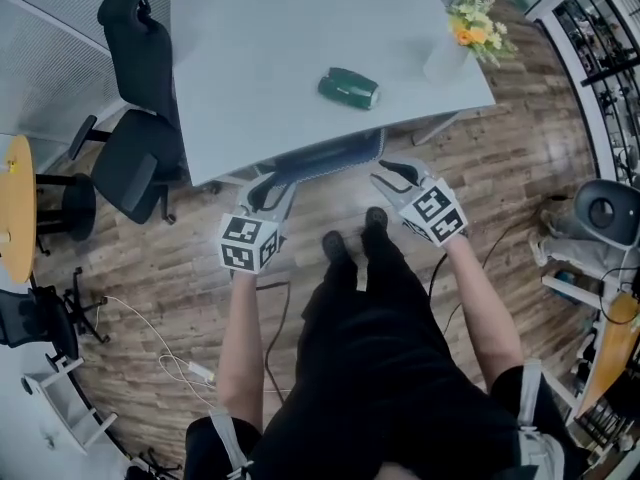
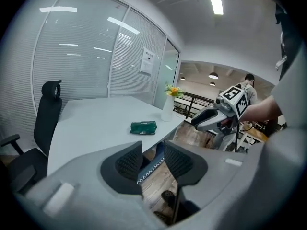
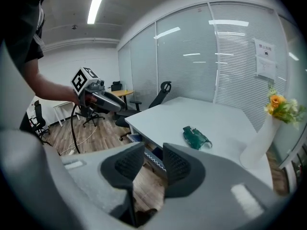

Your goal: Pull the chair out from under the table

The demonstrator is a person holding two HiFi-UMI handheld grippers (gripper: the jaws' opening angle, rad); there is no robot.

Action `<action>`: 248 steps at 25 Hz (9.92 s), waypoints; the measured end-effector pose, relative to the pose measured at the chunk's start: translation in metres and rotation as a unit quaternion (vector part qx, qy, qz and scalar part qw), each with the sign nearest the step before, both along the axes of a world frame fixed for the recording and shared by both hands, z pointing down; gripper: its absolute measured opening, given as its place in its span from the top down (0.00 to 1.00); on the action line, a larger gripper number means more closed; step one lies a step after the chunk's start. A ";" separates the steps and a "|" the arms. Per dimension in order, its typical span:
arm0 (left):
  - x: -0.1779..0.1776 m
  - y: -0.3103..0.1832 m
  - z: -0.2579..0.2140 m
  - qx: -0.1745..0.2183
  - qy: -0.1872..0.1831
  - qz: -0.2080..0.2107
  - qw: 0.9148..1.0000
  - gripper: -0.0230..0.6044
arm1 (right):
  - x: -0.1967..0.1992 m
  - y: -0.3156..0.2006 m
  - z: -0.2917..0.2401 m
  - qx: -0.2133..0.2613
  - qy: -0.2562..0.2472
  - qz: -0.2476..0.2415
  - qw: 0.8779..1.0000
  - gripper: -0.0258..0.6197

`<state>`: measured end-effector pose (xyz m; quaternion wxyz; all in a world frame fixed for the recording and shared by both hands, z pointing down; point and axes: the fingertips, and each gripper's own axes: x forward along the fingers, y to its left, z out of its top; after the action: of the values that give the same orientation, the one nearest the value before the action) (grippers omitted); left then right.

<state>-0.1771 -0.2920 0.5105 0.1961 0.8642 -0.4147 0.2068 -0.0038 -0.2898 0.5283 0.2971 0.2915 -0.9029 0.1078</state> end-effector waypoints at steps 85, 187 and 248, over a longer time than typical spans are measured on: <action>0.067 0.076 0.194 -0.094 -0.250 0.265 0.926 0.80 | -0.027 0.061 0.182 -0.038 0.263 -0.234 0.935 0.79; 0.163 0.372 0.185 -0.159 -0.265 0.270 0.912 0.82 | 0.068 0.356 0.169 -0.047 0.258 -0.333 0.906 0.84; 0.162 0.344 0.070 -0.039 -0.197 0.176 0.964 0.92 | 0.066 0.345 0.065 -0.019 0.151 -0.205 0.967 0.95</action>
<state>-0.0152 0.0523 0.5804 0.1046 0.8574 -0.2784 0.4199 0.0627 0.0555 0.5937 0.4509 0.1075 -0.8859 0.0168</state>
